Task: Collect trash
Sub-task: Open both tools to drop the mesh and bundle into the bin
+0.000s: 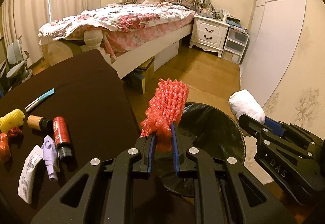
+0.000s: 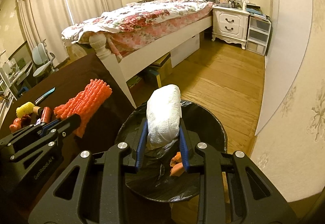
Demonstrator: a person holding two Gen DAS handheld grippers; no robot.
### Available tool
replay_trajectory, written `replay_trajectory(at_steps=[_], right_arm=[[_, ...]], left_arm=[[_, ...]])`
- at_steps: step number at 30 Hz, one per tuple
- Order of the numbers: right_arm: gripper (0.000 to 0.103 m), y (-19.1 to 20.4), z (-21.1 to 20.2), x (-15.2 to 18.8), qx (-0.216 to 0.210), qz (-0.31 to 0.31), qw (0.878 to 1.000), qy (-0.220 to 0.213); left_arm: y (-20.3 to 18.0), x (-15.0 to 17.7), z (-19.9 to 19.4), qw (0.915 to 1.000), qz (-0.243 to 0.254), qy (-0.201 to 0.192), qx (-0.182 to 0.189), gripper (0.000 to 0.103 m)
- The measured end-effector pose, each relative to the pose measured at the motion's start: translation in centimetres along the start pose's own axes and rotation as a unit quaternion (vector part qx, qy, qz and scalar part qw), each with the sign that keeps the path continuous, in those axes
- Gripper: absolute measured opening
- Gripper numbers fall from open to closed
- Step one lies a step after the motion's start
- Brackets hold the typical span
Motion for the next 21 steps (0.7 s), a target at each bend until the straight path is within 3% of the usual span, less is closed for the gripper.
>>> replay_trajectory(at_steps=[4, 7, 9, 11, 17, 21], right_arm=[[0.03, -0.7, 0.4, -0.1, 0.003, 0.006, 1.0, 0.002], [0.042, -1.2, 0.5, 0.0, 0.007, 0.01, 1.0, 0.001], [0.048, -1.4, 0.4, -0.1, 0.01, 0.009, 1.0, -0.002], [0.051, -1.6, 0.3, -0.1, 0.015, 0.01, 1.0, -0.004], [0.056, -1.8, -0.1, 0.0, 0.021, 0.017, 1.0, -0.006], [0.06, -1.1, -0.4, -0.1, 0.021, 0.012, 1.0, -0.007]], left_arm=[[-0.4, -0.1, 0.5, 1.0, 0.002, 0.002, -0.003, 0.016], [-0.5, 0.0, 0.6, 1.0, 0.0, 0.004, -0.005, 0.027], [-0.5, 0.2, 0.4, 1.0, 0.001, 0.002, -0.008, 0.044], [-0.4, 0.2, 0.2, 0.9999, 0.003, -0.002, -0.012, 0.055], [0.2, 0.1, -0.7, 0.9995, 0.003, -0.013, -0.028, 0.067], [1.4, -0.3, -1.7, 0.9987, -0.001, -0.026, -0.043, 0.071]])
Point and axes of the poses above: each gripper's, at about its wrist camera, not at the fingertips, and z roughly the way its jaws point, y to its left, x to its underside, the point moved 8 cm from there along z, roughly the way its jaws point, and after that the axes turned 9 degrees about -y, right-handed, at the moved point
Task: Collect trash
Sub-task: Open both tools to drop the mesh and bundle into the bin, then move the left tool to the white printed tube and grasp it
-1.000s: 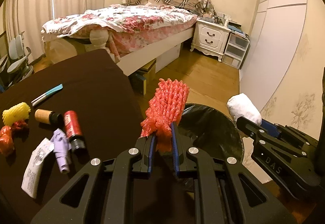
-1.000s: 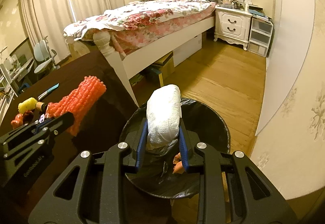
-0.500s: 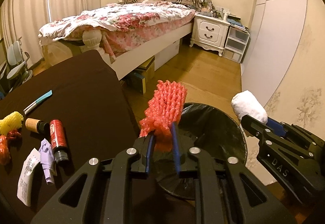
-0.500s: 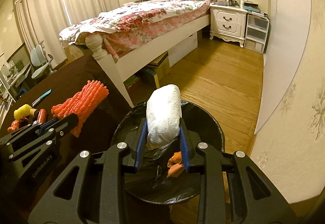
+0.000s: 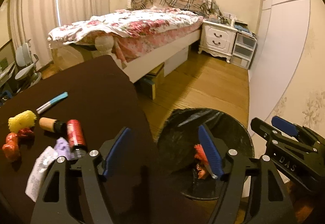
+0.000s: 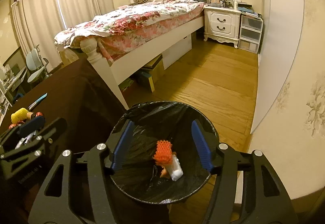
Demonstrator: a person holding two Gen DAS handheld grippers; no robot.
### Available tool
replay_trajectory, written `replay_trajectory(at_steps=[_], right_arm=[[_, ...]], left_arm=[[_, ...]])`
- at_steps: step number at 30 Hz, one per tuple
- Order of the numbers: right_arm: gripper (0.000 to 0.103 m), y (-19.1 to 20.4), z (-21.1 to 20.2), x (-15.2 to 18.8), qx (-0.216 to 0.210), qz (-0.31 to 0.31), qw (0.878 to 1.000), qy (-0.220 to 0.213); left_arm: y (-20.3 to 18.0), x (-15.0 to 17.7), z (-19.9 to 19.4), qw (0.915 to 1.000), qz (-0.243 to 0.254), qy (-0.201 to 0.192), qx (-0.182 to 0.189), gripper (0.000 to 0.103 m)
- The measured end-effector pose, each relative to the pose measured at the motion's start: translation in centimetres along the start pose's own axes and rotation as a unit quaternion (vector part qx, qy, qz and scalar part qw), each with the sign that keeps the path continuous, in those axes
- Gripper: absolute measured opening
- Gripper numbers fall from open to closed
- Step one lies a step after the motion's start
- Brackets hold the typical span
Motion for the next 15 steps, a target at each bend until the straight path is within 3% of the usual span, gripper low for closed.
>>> replay_trajectory(at_steps=[15], right_arm=[[0.062, 6.8, -1.2, 0.9, -0.052, -0.026, 0.998, 0.011]], left_arm=[[9.0, 0.9, -3.8, 0.996, -0.048, -0.007, -0.075, 0.072]])
Point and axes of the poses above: each gripper's, at about its wrist camera, not at the fingertips, and z roughly the way its jaws point, y to its left, x to its underside, the point moved 8 cm from there along z, roughly the way its jaws point, and after that the axes turned 9 degrees about -y, right-handed, at the moved point
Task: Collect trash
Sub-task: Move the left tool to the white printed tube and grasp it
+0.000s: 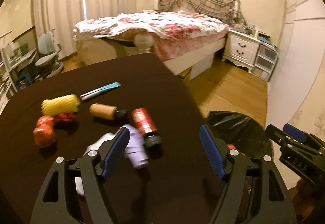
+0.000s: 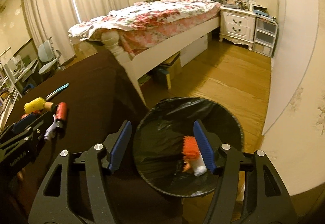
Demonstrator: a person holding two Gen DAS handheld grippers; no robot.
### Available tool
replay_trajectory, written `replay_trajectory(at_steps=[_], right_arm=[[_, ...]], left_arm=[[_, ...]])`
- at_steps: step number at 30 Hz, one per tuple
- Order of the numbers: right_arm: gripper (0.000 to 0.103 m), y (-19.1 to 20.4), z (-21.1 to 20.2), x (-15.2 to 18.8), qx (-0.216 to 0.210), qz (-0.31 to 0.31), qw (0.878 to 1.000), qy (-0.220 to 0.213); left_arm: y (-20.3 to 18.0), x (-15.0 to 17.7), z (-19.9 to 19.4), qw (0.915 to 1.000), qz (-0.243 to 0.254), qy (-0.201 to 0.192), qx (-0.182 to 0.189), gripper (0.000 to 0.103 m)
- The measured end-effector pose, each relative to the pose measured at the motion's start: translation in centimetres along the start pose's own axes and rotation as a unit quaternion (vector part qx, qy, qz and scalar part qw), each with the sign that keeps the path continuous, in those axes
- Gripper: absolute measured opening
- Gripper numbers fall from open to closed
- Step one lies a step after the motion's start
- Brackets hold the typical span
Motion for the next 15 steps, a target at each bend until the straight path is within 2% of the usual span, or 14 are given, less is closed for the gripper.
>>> replay_trajectory(at_steps=[9, 15], right_arm=[[0.063, 6.3, 0.3, 1.3, -0.045, -0.036, 0.998, 0.018], [0.063, 9.6, 0.9, 1.8, -0.065, -0.061, 0.996, 0.03]], left_arm=[[6.6, 2.1, -0.8, 0.9982, -0.031, 0.019, -0.048, 0.072], [9.1, 3.5, -0.5, 0.9963, -0.043, 0.043, -0.061, 0.072]])
Point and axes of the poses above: each gripper's, at about its wrist camera, not at the fingertips, and z roughly the way its jaws point, y to its left, x to its underside, the point moved 8 cm from there along z, roughly the way its jaws point, and after that the axes turned 9 degrees about -y, right-handed, at the moved point
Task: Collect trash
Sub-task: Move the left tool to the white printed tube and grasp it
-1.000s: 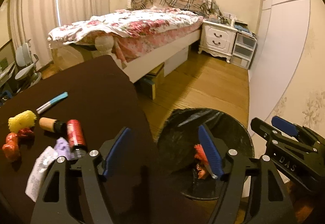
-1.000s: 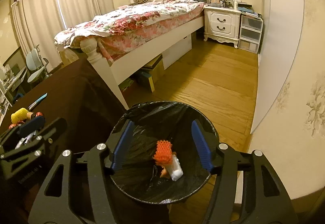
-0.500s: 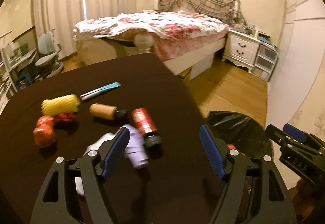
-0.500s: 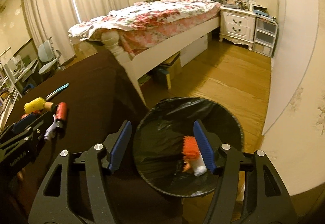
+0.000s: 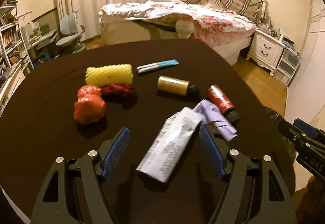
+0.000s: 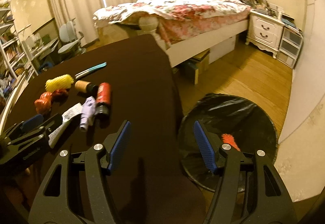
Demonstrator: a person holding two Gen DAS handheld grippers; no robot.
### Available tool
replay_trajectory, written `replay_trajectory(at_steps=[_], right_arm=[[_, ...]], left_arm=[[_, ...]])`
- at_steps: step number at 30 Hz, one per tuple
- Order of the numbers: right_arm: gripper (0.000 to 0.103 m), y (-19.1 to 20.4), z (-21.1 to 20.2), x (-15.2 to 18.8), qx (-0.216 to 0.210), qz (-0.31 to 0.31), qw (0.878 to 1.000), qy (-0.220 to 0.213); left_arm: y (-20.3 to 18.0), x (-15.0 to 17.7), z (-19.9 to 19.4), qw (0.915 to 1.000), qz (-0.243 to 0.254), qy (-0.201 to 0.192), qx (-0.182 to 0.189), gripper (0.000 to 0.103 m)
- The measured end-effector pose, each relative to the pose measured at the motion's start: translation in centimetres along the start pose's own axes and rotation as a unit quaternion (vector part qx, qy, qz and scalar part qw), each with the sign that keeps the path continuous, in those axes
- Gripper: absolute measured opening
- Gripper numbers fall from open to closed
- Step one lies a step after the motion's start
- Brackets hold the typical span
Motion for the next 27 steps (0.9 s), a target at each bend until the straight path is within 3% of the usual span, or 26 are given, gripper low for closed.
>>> replay_trajectory(at_steps=[10, 15, 27], right_arm=[[0.063, 1.4, 0.9, 0.0, -0.009, -0.013, 1.0, 0.011], [0.063, 1.8, 1.1, -0.1, -0.012, -0.015, 1.0, 0.012], [0.063, 3.5, 1.2, -0.1, -0.026, -0.028, 0.999, 0.014]], left_arm=[[-0.1, 1.3, 1.2, 0.9987, 0.009, 0.043, 0.025, 0.071], [-0.2, 1.8, 1.5, 0.9973, 0.014, 0.059, 0.042, 0.05], [1.1, 1.5, 0.1, 0.9987, -0.008, 0.037, 0.034, 0.031]])
Point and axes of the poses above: each gripper's, at about its wrist camera, not at the fingertips, and z roughly the way its jaws point, y to its left, x to its underside, the point moved 8 cm from there along z, roughly the way its jaws point, and after that the axes turned 9 degrees about -y, right-handed, at the moved point
